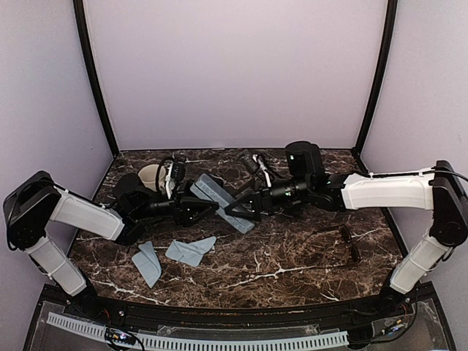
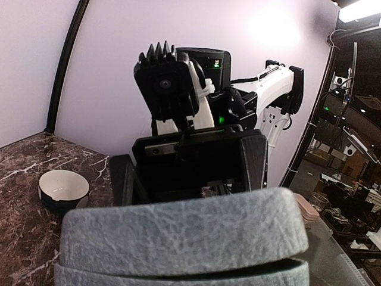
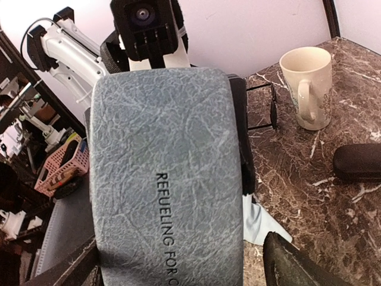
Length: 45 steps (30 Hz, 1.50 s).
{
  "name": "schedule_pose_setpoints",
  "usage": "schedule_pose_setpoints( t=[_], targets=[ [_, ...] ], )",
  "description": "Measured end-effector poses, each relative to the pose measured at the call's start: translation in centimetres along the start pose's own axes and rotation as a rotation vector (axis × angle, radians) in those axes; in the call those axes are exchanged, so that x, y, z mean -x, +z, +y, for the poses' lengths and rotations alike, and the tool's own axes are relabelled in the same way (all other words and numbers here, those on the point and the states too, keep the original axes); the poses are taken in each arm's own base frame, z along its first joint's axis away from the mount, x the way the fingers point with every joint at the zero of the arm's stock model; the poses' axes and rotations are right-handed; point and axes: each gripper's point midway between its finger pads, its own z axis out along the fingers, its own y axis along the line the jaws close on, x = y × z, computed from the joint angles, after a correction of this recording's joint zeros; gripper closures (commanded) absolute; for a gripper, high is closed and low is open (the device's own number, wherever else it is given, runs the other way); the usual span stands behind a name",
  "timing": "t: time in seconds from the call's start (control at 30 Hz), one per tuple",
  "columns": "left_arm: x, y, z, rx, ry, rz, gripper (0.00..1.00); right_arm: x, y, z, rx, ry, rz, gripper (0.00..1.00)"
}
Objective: Organize the sunglasses
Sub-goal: Hold the sunglasses case, then open the sunglasses case.
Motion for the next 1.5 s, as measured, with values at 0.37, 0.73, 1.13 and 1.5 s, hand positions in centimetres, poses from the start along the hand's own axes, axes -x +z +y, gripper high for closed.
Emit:
schedule_pose_setpoints(
  t=[0.37,0.73,1.13,1.5],
  targets=[
    [-1.4,0.0,0.5,0.023,0.006,0.047,1.0,-0.7,1.2,-0.7,-0.008,0.017,0.039,0.27],
    [-1.8,-0.3,-0.6,-0.021,0.035,0.07,1.0,-0.4,0.5,-0.3,0.098,0.055,0.036,0.34],
    [-2.4,-0.6,-0.7,0.005,0.076,0.107,1.0,-1.0,-0.8,-1.8,0.087,0.137,0.059,0.19],
    [-4.4,-1.0,-1.6,-0.023,0.053,0.175,1.0,-0.5,-2.9,-6.0,-0.09,0.181,0.048,0.18]
  ],
)
